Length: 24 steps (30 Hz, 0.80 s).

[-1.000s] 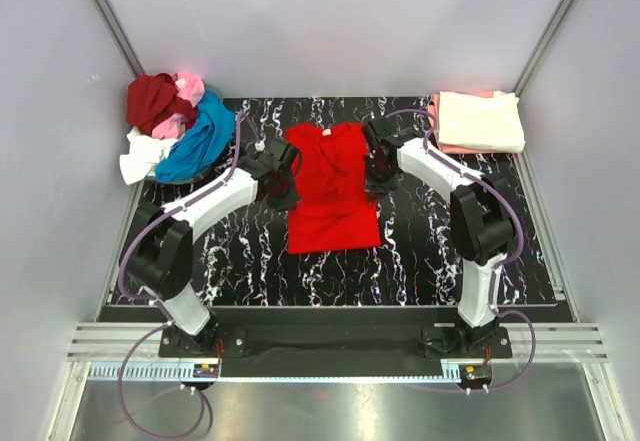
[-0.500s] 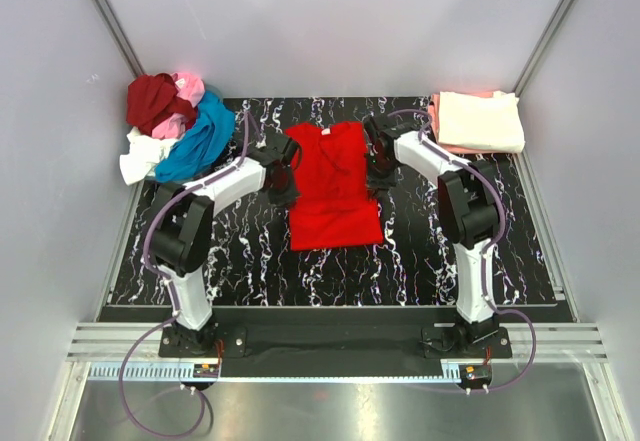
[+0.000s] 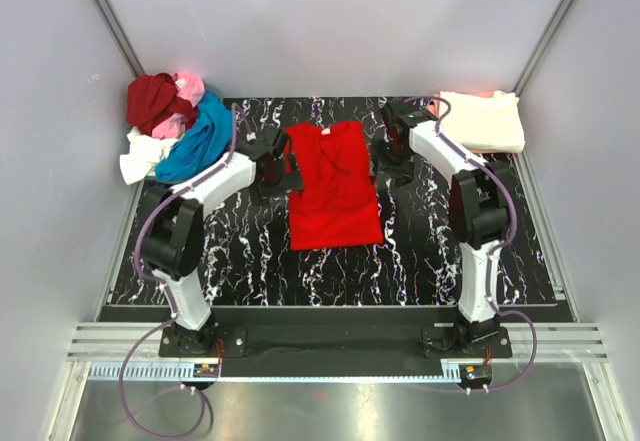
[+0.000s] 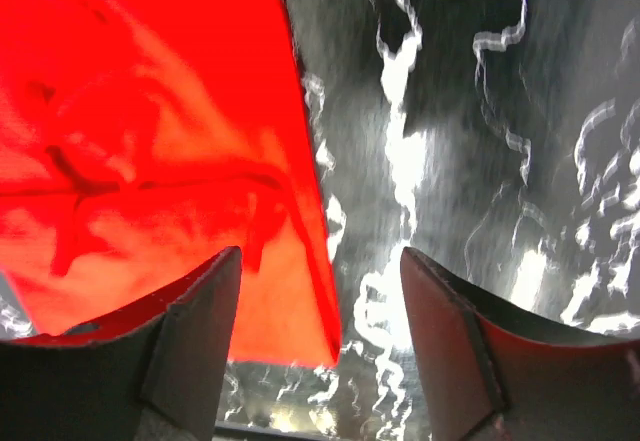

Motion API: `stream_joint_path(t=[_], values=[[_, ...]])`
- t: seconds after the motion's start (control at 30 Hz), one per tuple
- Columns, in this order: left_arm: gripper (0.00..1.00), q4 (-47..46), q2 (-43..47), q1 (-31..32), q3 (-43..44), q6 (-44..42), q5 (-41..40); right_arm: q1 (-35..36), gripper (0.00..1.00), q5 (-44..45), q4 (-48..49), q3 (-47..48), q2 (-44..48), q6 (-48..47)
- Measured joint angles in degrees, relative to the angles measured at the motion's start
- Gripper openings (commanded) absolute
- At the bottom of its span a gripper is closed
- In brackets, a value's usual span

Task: Fold and stack the t-shirts
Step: Fold the tshirt

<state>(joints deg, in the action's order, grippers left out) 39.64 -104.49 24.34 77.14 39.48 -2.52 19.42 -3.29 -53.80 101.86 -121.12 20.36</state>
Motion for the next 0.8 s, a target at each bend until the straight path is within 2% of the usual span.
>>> stream_joint_path(t=[0.03,0.1,0.2,0.33,0.5,0.63,0.8], values=[[0.95,0.0,2.2,0.0,-0.7,0.2,-0.3,0.0,0.68,-0.1,0.1,-1.6,1.9,0.4],[0.92,-1.5,8.2,0.5,-3.8,1.0,-0.8,0.2,0.37,-0.9,1.3,-6.0,6.7,1.0],[0.86,-4.7,17.6,1.9,-10.8,2.6,-1.2,1.6,0.15,-2.4,3.6,-12.2,13.2,2.9],[0.84,-10.4,24.0,4.3,-20.7,4.2,-0.6,7.0,0.11,-3.5,5.4,-14.4,15.4,4.3],[0.82,-16.4,26.7,5.1,-34.5,4.2,0.4,14.1,0.09,-3.9,6.6,-13.3,10.1,4.9],[0.80,-19.3,30.2,5.1,-41.4,2.9,0.3,16.3,0.08,-3.9,6.3,-10.6,4.4,5.2],[0.80,-27.6,33.8,5.1,-47.6,1.7,0.2,16.2,0.07,-3.4,5.5,-4.5,-1.5,5.2]])
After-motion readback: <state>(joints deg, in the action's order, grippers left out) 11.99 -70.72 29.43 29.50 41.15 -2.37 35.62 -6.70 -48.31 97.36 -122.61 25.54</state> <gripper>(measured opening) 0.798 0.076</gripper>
